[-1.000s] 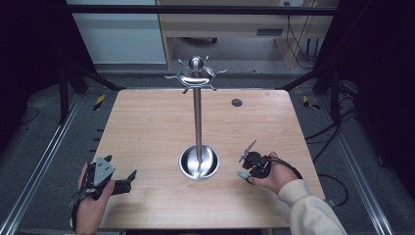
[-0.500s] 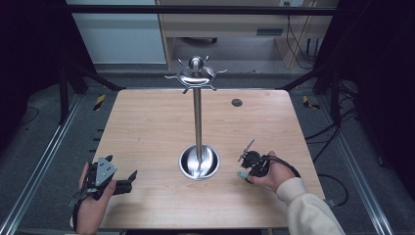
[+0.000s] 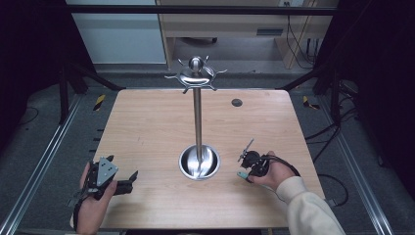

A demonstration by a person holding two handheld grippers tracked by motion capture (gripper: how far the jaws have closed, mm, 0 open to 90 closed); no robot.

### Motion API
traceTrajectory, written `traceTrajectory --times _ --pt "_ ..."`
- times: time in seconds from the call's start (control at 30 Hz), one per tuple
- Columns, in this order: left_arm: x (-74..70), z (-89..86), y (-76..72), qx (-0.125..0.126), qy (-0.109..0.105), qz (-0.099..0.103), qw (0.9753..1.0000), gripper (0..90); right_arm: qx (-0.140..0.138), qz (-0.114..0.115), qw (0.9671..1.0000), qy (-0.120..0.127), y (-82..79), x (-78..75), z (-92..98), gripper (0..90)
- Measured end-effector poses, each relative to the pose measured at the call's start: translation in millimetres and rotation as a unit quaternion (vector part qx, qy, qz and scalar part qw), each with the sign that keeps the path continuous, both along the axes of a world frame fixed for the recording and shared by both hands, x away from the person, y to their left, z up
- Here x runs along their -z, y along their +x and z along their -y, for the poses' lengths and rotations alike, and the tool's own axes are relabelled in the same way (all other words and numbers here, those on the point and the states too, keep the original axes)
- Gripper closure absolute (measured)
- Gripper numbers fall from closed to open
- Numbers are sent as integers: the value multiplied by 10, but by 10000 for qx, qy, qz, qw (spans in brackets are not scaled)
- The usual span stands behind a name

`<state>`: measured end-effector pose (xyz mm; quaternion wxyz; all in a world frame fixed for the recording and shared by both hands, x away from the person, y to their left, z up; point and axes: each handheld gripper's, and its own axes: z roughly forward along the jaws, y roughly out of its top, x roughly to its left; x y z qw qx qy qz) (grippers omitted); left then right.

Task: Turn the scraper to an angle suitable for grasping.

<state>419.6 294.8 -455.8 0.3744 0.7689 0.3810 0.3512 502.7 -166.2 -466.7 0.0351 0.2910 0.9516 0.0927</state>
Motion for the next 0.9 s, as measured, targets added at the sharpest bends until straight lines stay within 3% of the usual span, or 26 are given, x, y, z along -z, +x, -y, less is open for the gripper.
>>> traceTrajectory --times 0.3,0.53,0.73,0.9 --pt "4 9 5 7 12 -26 10000 29 40 92 9999 105 -19 -87 22 744" --pt "7 17 17 28 -32 -57 10000 29 169 339 9990 249 -11 -424 91 746" --pt "13 10 8 27 -57 -71 10000 29 153 520 9981 291 -19 -611 104 746" --pt "13 -2 -1 7 -108 -77 9999 29 292 749 9952 558 -5 -806 175 746"
